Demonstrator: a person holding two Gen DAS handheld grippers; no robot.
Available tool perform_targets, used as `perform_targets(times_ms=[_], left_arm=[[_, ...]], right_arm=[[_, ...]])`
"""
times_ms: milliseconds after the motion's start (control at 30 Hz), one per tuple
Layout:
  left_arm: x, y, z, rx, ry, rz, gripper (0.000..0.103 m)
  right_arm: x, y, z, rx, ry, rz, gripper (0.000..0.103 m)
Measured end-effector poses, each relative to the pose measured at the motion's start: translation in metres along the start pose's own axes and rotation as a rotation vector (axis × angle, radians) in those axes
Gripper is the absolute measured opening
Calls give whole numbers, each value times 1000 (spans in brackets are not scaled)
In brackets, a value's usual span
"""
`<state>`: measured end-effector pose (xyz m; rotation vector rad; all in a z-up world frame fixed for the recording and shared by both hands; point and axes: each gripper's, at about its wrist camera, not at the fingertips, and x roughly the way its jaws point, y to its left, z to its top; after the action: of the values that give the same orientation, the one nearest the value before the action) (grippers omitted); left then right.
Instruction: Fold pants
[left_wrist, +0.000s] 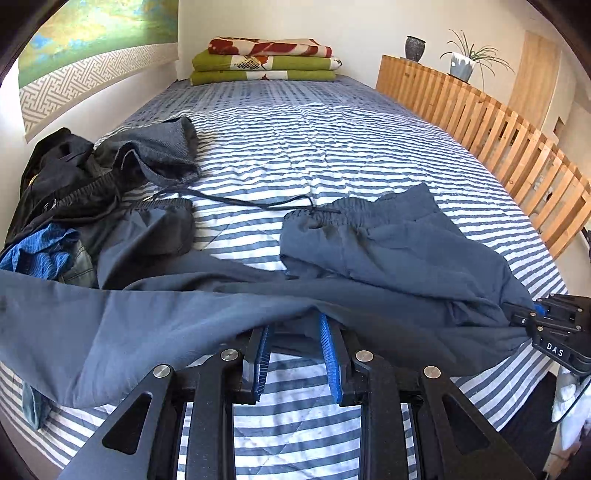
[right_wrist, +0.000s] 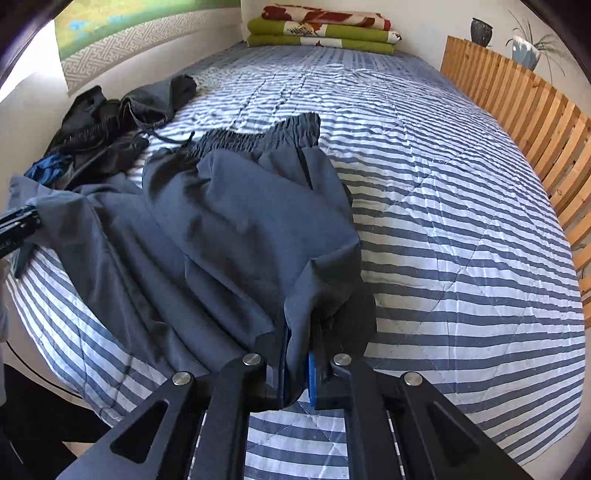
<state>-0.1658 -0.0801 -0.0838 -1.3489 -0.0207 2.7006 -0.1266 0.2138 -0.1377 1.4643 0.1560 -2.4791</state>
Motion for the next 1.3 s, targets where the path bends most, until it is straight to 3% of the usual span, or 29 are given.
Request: perform_targets(times_ms=[100, 167, 333, 500, 700, 800, 933, 1000, 1033, 1067, 1133, 1300], left_arm=[[20, -26, 10, 59, 37, 2, 38], [45, -32, 12, 45, 101, -38, 41], [83, -53, -11, 97, 163, 6, 45], [103, -52, -23, 78, 191, 14, 49], [109, -52, -27, 96, 179, 46, 67], [110, -49, -27, 89, 172, 44, 75], [108, -45, -23, 92, 192, 10, 75], [103, -42, -23, 88, 192, -6, 72], [99, -40, -22, 86, 188, -9, 66], [92, -38, -22, 80, 178, -9, 63], [80, -33, -21, 66, 161, -8, 52], [29, -22, -21, 55, 87, -7, 51]], right_arm=[[-13, -4, 8, 9, -49, 34, 22], [-22, -7, 10, 16, -86, 53, 43], [-38, -20, 17, 49, -137, 84, 46], [-30, -38, 55, 79, -167, 80, 58], [33, -39, 119, 111, -62, 140, 59], [66, -23, 140, 41, -28, 91, 60], [109, -6, 158, -20, 37, 11, 62], [124, -2, 161, -25, 76, 43, 62], [127, 0, 160, -23, 89, 68, 55], [125, 0, 160, -22, 91, 91, 32], [114, 2, 155, -28, 81, 115, 12], [38, -19, 136, 4, -73, 120, 10]])
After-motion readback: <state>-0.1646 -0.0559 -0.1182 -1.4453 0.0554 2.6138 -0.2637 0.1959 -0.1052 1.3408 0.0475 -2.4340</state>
